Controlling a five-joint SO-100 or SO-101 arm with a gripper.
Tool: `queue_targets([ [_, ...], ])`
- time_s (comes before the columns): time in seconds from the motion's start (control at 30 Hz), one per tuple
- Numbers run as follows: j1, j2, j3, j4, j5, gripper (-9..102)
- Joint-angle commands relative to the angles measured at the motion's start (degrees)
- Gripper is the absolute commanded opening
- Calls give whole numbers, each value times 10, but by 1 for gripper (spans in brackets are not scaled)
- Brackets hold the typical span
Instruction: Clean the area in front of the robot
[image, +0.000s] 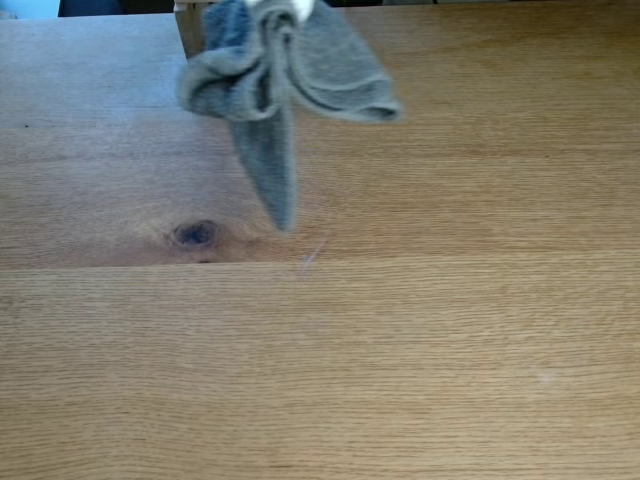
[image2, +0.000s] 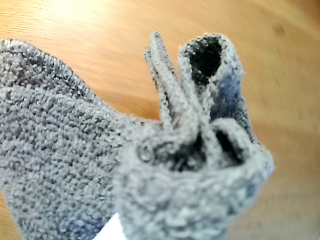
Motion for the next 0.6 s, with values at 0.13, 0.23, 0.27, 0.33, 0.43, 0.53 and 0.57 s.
queue_targets([
  [0.13, -121, -156, -11, -114, 54, 0],
  [0.23, -108, -255, -11, -194, 61, 0],
  [0.27, -98, -282, -11, -225, 65, 0],
  [0.33, -79, -327, -11, -285, 77, 0],
  [0.43, -54, -379, -11, -367, 105, 0],
  [0.53, -33, -424, -11, -432, 122, 0],
  [0.57, -29, -439, -11, -449, 124, 0],
])
